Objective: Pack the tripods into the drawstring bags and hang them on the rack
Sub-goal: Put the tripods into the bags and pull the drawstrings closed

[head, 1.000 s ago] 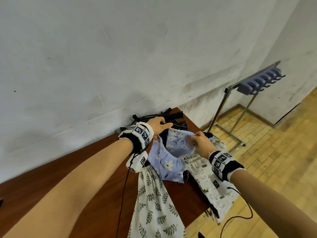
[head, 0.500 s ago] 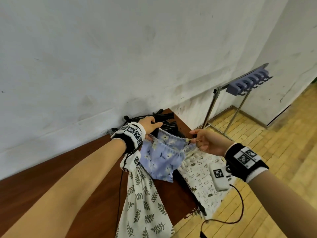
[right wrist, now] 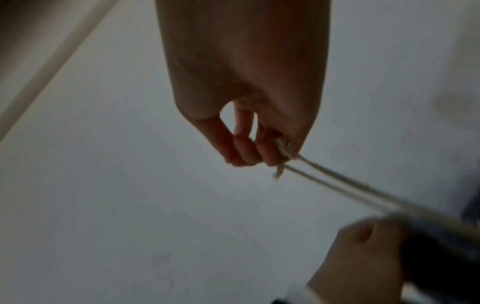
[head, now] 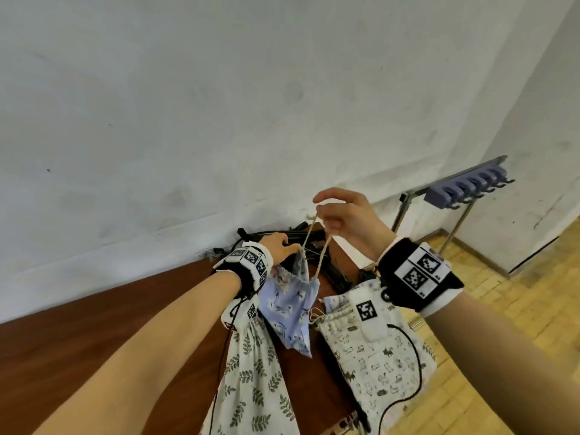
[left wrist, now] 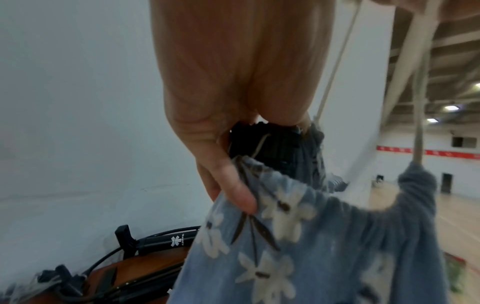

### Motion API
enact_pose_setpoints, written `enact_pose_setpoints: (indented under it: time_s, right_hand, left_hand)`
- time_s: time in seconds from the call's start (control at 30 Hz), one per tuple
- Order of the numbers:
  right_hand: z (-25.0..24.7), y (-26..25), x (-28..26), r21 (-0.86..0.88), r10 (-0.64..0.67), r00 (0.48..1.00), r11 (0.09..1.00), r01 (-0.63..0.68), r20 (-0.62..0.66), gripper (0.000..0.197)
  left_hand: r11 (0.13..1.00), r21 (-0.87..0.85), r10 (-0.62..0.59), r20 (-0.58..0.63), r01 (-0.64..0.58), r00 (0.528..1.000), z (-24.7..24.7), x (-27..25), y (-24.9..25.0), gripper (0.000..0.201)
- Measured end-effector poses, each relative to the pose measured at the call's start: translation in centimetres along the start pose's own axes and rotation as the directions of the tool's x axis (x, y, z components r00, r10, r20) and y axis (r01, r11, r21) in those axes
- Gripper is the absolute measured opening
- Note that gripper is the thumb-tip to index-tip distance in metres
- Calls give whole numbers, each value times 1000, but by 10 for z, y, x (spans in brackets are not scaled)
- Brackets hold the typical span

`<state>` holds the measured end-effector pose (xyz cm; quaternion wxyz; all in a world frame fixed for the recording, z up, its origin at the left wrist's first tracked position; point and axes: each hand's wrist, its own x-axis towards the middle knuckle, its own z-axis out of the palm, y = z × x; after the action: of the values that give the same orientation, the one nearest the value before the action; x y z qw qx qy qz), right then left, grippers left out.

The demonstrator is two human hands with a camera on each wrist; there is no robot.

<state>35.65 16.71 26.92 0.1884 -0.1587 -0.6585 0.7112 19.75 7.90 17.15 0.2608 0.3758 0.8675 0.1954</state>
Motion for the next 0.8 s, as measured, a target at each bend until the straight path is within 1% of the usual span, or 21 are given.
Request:
enact_pose_setpoints:
  time_s: [0.03,0.07,0.1,0.13,0.17,0.2,0.27,0.3,0.33,0.37,0.43,0.47,0.53,0.57,0.6,0.67,0.7,0.73,0.77,0.8]
  right_hand:
    - [7,3,5,35,-36,999,999,36,2,21]
    - [12,6,11,14,-67,998,998,67,0,27]
    - [15,13,18,-52,-94,996,994,94,0,35]
    - [15,19,26,-158,-113,993,981,115,21,45]
    - [16,27,33,-293,-108,992,948,121,60,55]
    - [15,35,39,-452,-69,992,886,109,104,67]
    - [13,55,51,-722,52,983,685,93,176,87]
    - [13,64,56,-798,93,977,594,101,193,90]
    - [15,73,58,-836,112,971,536,120,211,90]
    - [16,83,60,-839,113,966,526,141,233,85]
    - [20,97,63,-798,95,964,585,148,249,67]
    - [22,101,62,-775,95,967,619,128,235,58]
    - [25,105,60,-733,106,973,676,81,205,45]
    - [26,106,61,-709,104,976,702,65,192,42]
    - [26,105,61,-692,93,981,720,52,170,39]
    - [28,103,66,-685,38,993,727,50,112,27]
    - [30,101,68,-698,21,995,715,49,92,25]
    - [34,98,69,-708,26,996,705,44,88,28]
    - [38,95,69,-734,50,993,678,43,104,36]
    - [43,93,68,-777,73,988,626,59,134,46]
  left_hand:
    - [1000,4,-5,0,5,1000,1,1,1,53]
    - [1000,-9,-14,-1,14,1000,1,1,3,52]
    - [999,-30,-15,-1,15,1000,3,1,3,51]
    - [998,-65,-10,-4,9,1000,3,1,3,48]
    - [994,-111,-4,2,4,1000,4,1,2,44]
    - [983,-185,-9,12,11,1000,4,1,1,37]
    - [927,-371,-45,59,64,997,-1,-4,1,26]
    - [892,-443,-63,75,89,995,-7,-6,0,26]
    - [865,-491,-66,101,107,993,-11,-9,-1,25]
    - [839,-529,-62,132,124,989,-15,-9,-3,22]
    - [792,-597,-58,141,132,988,-21,-8,-13,14]
    - [767,-626,-57,151,140,987,-22,-6,-19,13]
    - [705,-683,-94,180,193,979,-23,-5,-31,18]
    - [687,-693,-110,199,219,974,-23,-3,-37,21]
    - [697,-680,-115,209,229,971,-23,-2,-41,23]
    - [707,-667,-118,215,234,969,-24,-3,-47,27]
    - [716,-657,-120,216,235,969,-24,-2,-49,29]
    - [733,-641,-112,215,227,970,-26,-2,-50,28]
    - [756,-620,-93,218,211,972,-28,-2,-50,24]
    - [781,-591,-89,215,202,973,-29,-1,-49,21]
